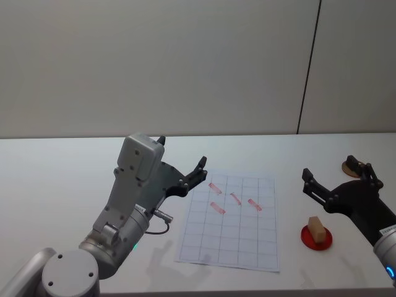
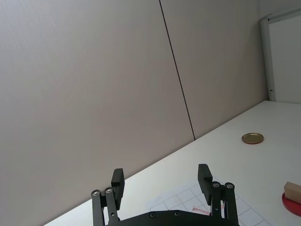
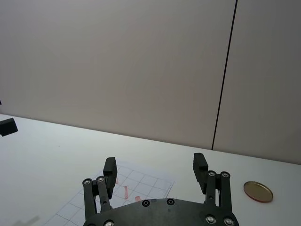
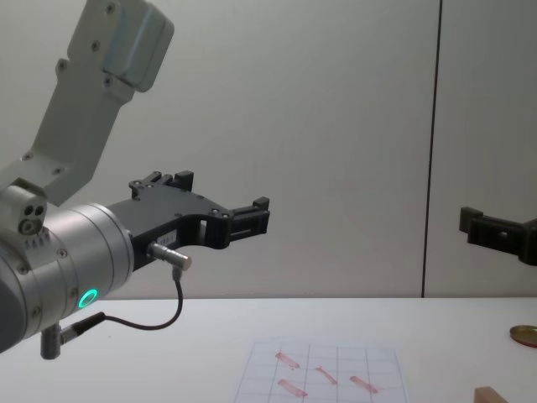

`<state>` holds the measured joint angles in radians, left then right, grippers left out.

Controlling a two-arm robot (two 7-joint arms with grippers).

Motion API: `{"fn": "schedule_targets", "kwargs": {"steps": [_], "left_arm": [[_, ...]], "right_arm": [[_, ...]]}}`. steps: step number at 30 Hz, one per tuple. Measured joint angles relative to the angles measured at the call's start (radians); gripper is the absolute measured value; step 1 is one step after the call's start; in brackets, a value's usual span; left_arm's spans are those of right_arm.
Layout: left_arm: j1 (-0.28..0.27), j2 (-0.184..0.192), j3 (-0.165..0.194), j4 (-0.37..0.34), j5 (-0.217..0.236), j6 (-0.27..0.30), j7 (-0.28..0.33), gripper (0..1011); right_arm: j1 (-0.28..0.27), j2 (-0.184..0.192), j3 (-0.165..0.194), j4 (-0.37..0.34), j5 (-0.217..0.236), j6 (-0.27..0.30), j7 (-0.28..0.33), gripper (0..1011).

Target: Use the one hand to pick up the stamp and affix it onto the A4 paper.

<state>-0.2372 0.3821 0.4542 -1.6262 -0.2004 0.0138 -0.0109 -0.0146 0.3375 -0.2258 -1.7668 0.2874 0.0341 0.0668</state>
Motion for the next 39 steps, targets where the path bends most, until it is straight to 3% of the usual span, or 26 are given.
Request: {"fn": "schedule_targets", "kwargs": {"steps": [39], "left_arm": [[0.000, 0.000, 0.000, 0.000, 0.000, 0.000, 0.000, 993]], "right_arm": [[-0.001, -0.001, 0.000, 0.000, -0.001, 0.000, -0.001, 1001]]}}
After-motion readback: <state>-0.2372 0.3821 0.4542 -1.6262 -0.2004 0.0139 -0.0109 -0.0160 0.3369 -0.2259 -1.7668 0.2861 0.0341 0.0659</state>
